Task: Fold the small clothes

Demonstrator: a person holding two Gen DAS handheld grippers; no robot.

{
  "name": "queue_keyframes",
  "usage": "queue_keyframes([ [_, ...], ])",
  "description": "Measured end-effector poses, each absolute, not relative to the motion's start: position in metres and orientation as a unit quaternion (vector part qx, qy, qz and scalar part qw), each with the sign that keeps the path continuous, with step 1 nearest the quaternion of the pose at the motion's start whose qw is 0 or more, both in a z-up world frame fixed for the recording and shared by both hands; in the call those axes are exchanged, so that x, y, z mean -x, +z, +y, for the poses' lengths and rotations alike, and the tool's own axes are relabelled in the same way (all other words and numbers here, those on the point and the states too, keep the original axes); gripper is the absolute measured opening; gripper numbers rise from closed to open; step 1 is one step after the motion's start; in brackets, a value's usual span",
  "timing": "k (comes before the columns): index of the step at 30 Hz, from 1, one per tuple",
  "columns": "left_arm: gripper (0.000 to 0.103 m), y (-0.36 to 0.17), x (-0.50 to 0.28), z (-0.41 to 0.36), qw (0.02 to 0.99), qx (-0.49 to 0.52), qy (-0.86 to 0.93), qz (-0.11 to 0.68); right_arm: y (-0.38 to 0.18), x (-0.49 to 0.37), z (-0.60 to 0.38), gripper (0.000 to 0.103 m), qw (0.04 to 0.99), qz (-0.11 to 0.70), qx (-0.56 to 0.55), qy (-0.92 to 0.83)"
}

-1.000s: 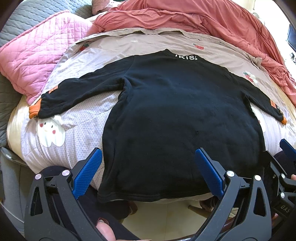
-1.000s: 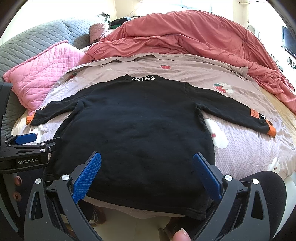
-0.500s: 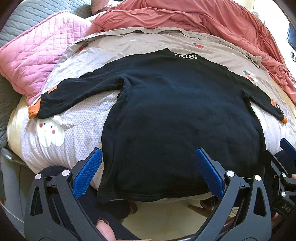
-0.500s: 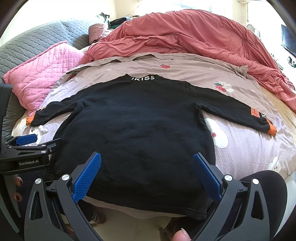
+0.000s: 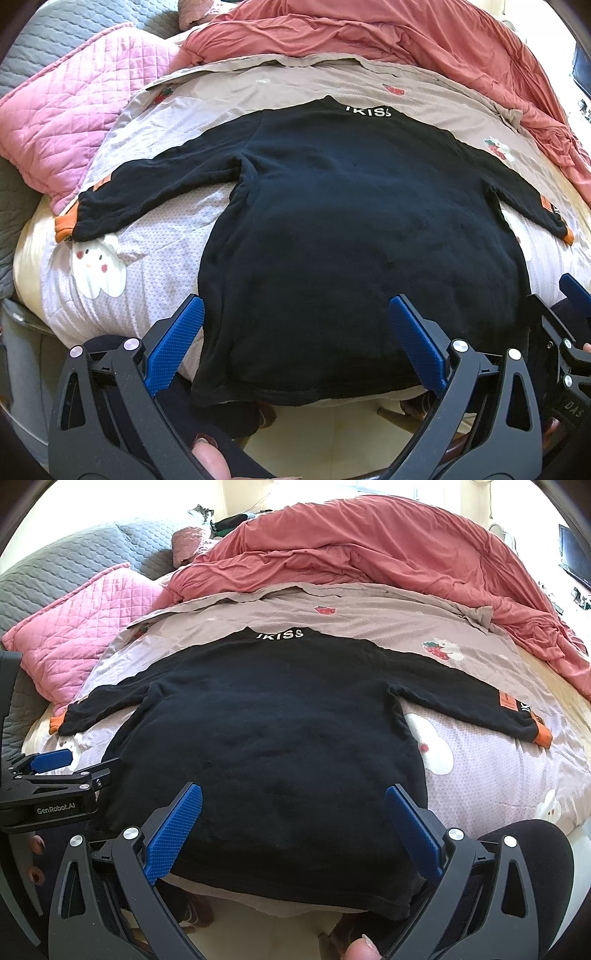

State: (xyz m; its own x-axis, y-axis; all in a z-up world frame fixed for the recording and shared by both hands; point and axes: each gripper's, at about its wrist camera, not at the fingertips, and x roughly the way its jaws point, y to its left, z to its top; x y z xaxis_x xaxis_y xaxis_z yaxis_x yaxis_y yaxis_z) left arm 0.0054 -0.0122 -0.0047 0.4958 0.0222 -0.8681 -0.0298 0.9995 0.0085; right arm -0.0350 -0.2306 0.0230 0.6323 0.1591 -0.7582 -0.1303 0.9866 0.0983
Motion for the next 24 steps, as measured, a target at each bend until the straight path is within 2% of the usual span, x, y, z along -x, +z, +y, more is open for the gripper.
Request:
queue_keyframes([
  [24, 0.094, 0.019, -0.085, -0.038, 0.877, 0.001, 0.026, 0.48, 0.042, -0.062, -0.267, 0.099, 0.911, 0.407, -0.056, 0.046],
])
